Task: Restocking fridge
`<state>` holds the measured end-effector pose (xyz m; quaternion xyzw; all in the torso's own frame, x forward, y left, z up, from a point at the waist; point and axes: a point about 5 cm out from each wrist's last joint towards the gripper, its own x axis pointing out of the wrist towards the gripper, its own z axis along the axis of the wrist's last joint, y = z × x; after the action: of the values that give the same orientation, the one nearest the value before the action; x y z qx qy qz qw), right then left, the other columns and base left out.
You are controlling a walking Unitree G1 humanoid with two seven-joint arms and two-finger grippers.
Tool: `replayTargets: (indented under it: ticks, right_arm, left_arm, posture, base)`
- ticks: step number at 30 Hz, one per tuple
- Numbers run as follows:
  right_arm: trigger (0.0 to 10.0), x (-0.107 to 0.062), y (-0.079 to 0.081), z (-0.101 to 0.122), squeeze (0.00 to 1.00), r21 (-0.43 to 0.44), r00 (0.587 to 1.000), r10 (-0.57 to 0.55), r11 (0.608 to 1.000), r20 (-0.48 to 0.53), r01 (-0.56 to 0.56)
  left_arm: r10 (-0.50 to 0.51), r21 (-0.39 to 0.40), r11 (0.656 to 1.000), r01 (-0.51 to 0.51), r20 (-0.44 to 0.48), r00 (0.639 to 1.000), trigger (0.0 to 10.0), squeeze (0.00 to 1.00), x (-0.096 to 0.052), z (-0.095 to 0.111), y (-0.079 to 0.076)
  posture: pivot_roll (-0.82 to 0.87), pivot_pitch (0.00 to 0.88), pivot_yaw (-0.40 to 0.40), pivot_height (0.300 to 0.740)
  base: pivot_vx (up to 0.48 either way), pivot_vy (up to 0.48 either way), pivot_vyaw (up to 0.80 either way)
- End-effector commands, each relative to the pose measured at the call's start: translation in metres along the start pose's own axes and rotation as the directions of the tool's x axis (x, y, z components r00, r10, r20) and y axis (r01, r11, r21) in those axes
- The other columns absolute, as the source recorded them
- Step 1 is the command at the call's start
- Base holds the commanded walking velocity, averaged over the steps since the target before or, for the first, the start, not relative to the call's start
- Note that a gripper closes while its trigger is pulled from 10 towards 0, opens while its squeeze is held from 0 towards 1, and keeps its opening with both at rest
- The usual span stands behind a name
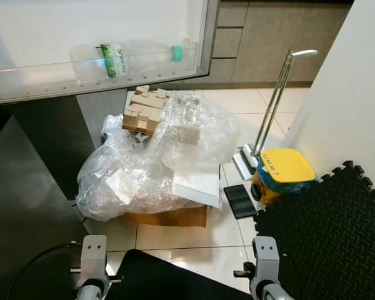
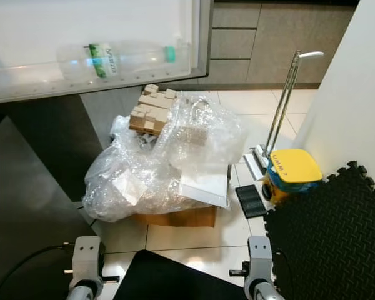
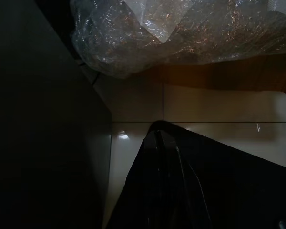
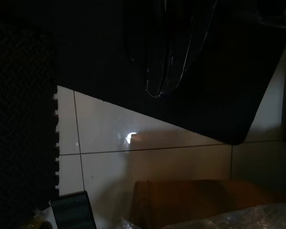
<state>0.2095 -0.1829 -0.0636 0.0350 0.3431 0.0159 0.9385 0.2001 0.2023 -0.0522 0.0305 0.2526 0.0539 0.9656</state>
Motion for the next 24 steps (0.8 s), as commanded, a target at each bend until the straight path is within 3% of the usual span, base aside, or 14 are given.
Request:
replayTargets:
  ticks: [1, 9, 24]
  right_arm:
    - [10.0, -0.0021, -0.0011, -0.0066, 0.0, 0.001, 1.0, -0.008, 1.0, -0.025, 0.008]
    - [10.0, -0.0025, -0.0016, -0.0072, 0.0, -0.001, 1.0, -0.008, 1.0, -0.027, 0.008]
    - [10.0, -0.0027, -0.0011, -0.0078, 0.0, 0.001, 1.0, -0.008, 1.0, -0.025, 0.008]
  left_arm:
    - [-0.007, 0.017, 1.0, 0.008, -0.031, 1.0, 10.0, 0.0, -0.0026, -0.0064, 0.0008]
    - [-0.009, -0.003, 1.0, 0.009, -0.054, 0.999, 10.0, 0.0, -0.0035, -0.0097, 0.0015]
    - [-0.02, -0.002, 1.0, 0.02, -0.063, 0.998, 10.0, 0.0, -0.0031, -0.0104, 0.0013]
  posture:
    - [-0.09, 0.068, -0.012, 0.74]
    - [-0.09, 0.07, -0.014, 0.74]
    - [-0.09, 0.07, -0.011, 0.74]
  base:
    - [0.0, 0.0, 0.0]
    - [0.0, 0.0, 0.0]
    - [0.212, 0.0, 0.0]
